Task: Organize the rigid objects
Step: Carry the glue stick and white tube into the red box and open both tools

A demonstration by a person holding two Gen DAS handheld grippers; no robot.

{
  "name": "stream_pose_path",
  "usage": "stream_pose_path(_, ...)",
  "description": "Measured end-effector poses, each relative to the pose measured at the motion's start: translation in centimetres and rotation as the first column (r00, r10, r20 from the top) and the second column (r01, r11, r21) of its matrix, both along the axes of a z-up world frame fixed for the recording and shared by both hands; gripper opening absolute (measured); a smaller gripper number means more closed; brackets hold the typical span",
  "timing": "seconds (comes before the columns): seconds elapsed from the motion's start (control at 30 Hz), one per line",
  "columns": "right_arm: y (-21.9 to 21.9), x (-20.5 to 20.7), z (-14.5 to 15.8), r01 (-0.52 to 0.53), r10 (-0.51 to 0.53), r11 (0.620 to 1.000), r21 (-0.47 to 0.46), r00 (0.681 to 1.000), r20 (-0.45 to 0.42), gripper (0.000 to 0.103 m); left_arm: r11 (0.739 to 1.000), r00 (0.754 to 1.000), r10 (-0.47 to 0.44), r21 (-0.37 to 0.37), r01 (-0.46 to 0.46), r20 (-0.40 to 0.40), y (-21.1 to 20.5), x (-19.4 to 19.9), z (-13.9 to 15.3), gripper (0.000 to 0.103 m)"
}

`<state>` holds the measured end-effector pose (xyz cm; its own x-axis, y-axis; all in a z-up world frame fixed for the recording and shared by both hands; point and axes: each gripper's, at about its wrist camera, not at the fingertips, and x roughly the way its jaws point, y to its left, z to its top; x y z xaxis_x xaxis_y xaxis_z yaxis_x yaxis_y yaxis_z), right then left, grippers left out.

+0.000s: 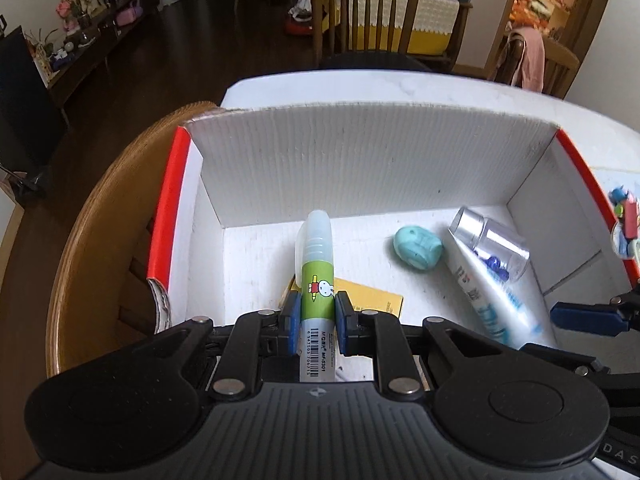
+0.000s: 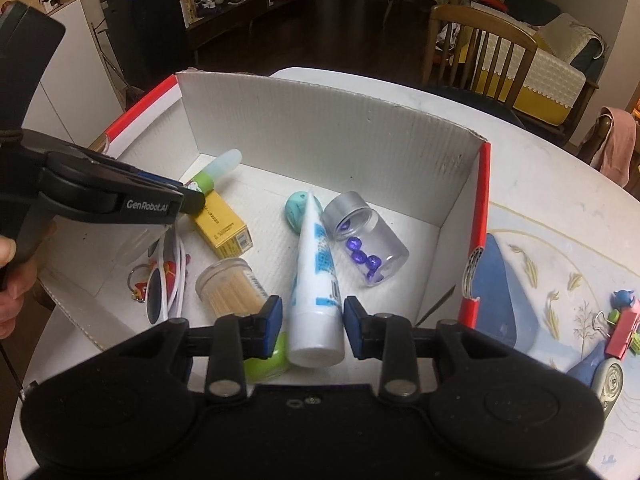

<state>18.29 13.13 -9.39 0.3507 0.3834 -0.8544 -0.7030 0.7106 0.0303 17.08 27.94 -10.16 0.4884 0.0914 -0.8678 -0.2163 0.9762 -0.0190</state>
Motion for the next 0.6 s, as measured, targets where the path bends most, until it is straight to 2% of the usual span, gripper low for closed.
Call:
stream_pose_path(0.27, -0.1, -0.6, 0.7, -0.009, 0.009, 1.000, 0.009, 1.000, 0.000, 0.042, 1.000, 0.999, -0.013, 0.003, 0.013, -0.044, -0.5, -0.3, 0.0, 0.018)
stream_pose_path(0.53, -0.8, -1.4, 2.1, -0.015, 0.015, 0.999, 0.038, 1.000, 0.011, 0.045, 1.000, 0.998, -0.004, -0.010, 0.003, -0.064, -0.9, -1.3, 0.2, 0.018)
stream_pose_path(0.6, -1.1, -1.7, 2.5, -0.016, 0.016, 0.999, 0.047, 1.000, 0.016, 0.053, 1.000, 0.999, -0.001, -0.017, 0.000, -0.054, -1.1, -1.6, 0.5, 0.018)
